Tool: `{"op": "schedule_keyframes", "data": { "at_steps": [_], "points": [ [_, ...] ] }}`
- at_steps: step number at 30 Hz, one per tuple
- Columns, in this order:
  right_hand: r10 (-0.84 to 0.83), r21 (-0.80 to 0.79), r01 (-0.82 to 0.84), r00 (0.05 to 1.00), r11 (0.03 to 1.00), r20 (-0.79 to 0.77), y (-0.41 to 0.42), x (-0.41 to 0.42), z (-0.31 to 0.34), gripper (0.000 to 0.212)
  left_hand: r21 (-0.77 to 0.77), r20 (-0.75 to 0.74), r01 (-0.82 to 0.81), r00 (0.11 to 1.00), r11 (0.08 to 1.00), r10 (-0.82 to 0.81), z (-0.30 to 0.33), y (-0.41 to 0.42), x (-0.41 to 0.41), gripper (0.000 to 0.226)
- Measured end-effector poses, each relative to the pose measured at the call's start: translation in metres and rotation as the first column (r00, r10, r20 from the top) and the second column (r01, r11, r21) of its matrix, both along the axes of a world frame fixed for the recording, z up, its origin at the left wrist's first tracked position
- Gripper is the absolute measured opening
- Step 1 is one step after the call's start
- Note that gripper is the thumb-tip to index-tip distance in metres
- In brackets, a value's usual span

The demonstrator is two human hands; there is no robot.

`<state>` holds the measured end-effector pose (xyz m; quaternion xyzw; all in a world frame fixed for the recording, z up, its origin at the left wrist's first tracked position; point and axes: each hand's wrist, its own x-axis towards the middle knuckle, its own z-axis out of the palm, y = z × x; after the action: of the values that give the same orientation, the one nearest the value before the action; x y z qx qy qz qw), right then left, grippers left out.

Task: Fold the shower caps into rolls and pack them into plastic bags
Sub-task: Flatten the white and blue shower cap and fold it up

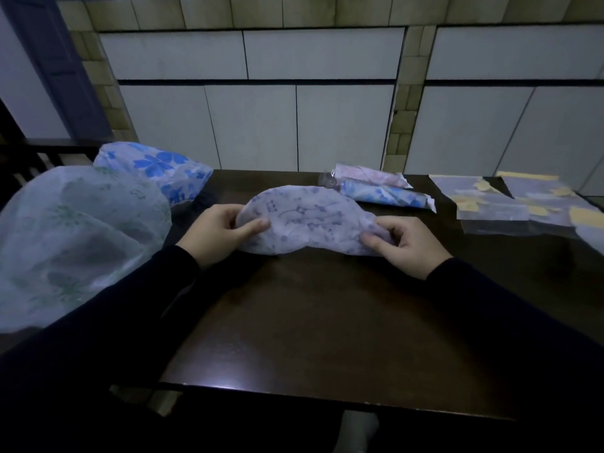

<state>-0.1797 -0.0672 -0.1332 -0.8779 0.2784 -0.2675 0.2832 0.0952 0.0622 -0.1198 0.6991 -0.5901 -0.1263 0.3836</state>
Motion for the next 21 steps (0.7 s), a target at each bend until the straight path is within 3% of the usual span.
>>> {"op": "schedule_keyframes", "data": {
  "at_steps": [3, 7, 11, 13, 16, 18, 21],
  "points": [
    [-0.158, 0.077, 0.150, 0.981, 0.986, 0.112, -0.002, 0.010, 0.002, 0.025, 0.009, 0.041, -0.077, 0.996, 0.997, 0.077, -0.001, -0.006, 0.003, 0.029],
    [-0.296, 0.065, 0.304, 0.948, 0.950, -0.118, -0.012, 0.019, 0.003, 0.031, 0.188, 0.267, -0.175, 0.956, 0.966, 0.121, -0.001, -0.011, -0.002, 0.042],
    [-0.280, 0.156, 0.304, 0.947, 0.940, -0.157, -0.009, 0.022, 0.028, 0.028, 0.105, 0.421, -0.261, 0.886, 0.959, 0.195, 0.004, -0.014, -0.014, 0.034],
    [-0.273, 0.101, 0.307, 0.927, 0.946, -0.257, -0.011, 0.028, 0.041, 0.034, 0.066, 0.388, -0.272, 0.893, 0.960, 0.226, 0.005, -0.016, -0.019, 0.009],
    [-0.329, 0.086, 0.367, 0.899, 0.926, -0.290, -0.024, 0.038, 0.045, 0.023, 0.036, 0.223, -0.303, 0.931, 0.952, 0.288, 0.001, -0.022, -0.026, 0.028],
    [-0.344, 0.057, 0.374, 0.896, 0.926, -0.281, -0.026, 0.046, 0.039, 0.020, 0.052, 0.146, -0.323, 0.938, 0.945, 0.313, -0.002, -0.026, -0.030, 0.024],
    [-0.402, 0.082, 0.417, 0.903, 0.905, -0.154, -0.026, 0.053, 0.017, 0.023, 0.088, 0.270, -0.364, 0.905, 0.927, 0.329, -0.008, -0.029, -0.029, 0.026]
  ]
}}
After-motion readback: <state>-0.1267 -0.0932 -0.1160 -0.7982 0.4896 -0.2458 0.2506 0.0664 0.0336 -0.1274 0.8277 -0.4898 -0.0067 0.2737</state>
